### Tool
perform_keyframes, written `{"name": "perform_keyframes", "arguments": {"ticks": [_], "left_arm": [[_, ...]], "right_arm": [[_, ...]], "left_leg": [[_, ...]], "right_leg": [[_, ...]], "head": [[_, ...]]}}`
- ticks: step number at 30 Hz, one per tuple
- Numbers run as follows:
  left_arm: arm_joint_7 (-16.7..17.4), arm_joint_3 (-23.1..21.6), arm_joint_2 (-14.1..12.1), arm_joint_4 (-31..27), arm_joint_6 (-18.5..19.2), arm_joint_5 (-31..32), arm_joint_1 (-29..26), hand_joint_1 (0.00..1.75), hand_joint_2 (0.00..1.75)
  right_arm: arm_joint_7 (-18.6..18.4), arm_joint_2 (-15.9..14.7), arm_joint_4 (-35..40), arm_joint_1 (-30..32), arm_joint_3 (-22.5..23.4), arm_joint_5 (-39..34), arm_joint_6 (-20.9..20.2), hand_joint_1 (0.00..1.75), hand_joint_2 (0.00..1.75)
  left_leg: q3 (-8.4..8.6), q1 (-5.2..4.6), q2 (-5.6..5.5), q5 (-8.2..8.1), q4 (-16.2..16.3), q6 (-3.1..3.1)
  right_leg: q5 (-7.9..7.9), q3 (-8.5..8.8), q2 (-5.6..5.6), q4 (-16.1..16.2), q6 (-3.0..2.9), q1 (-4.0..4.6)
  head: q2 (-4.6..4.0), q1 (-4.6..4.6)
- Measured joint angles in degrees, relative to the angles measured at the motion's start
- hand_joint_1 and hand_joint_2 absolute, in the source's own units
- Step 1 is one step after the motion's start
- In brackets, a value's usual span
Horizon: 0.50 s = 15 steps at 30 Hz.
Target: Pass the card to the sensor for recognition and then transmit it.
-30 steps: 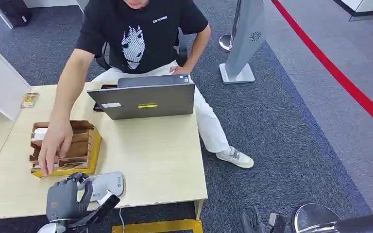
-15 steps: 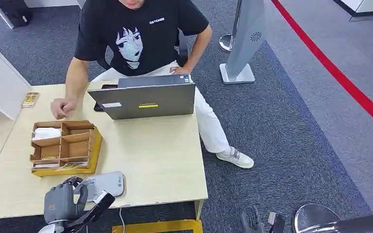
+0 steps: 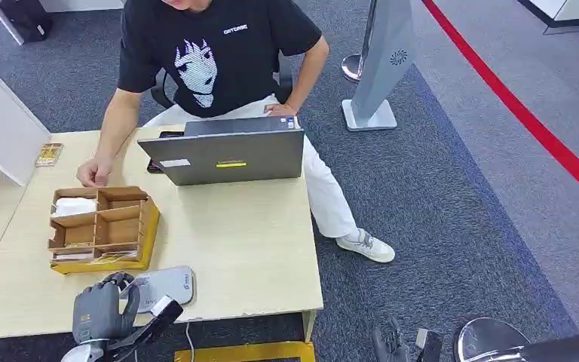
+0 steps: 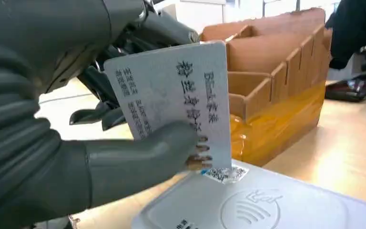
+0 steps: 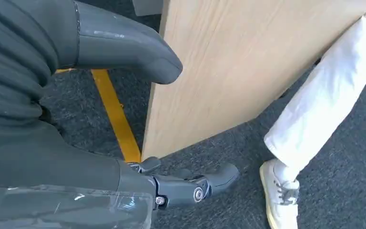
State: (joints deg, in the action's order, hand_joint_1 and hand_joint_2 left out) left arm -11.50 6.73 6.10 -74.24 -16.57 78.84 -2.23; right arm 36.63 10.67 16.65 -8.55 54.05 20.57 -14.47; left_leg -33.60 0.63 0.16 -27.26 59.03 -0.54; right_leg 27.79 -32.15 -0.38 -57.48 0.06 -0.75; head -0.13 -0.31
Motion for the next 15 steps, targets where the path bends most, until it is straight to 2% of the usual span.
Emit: {"name": "perform_keyframes", "arguments": {"ticks": [5, 9, 12, 15], "left_arm": [[-0.15, 0.92, 0.0, 1.94, -0.83, 0.24, 1.01, 1.75, 1.75], [-3.15, 1.18, 0.22, 1.33, -2.38, -1.84, -0.03, 1.75, 1.75], [-4.92, 0.5, 1.18, -3.03, -2.67, -3.46, -2.24, 1.75, 1.75], [-4.7, -2.03, 1.51, -11.61, -2.93, -2.89, -3.7, 1.75, 1.75]], "right_arm": [[-0.02, 0.0, 0.0, -0.13, -0.04, -0.02, -0.2, 0.0, 1.75], [0.0, 0.0, 0.0, -0.11, -0.02, -0.33, -0.2, 0.0, 1.75], [0.02, 0.0, 0.0, -0.07, 0.02, -0.72, -0.2, 0.0, 1.75], [0.02, 0.0, 0.02, -0.06, 0.09, -0.72, -0.2, 0.0, 1.75]], "left_leg": [[0.09, 0.0, -0.01, 0.01, -0.01, 0.0], [0.1, 0.01, -0.01, 0.06, -0.01, -0.02], [0.04, 0.01, 0.02, 0.06, 0.01, -0.02], [-0.02, 0.0, 0.02, 0.05, 0.04, -0.01]], "right_leg": [[0.0, 0.1, -0.02, 0.0, 0.0, 0.0], [-0.01, 0.08, -0.02, -0.01, 0.0, 0.01], [-0.03, 0.0, 0.05, 0.0, 0.0, 0.01], [-0.03, -0.06, 0.04, 0.0, 0.01, 0.0]], "head": [[0.0, -0.02], [0.0, -0.02], [0.0, -0.02], [0.0, 0.0]]}}
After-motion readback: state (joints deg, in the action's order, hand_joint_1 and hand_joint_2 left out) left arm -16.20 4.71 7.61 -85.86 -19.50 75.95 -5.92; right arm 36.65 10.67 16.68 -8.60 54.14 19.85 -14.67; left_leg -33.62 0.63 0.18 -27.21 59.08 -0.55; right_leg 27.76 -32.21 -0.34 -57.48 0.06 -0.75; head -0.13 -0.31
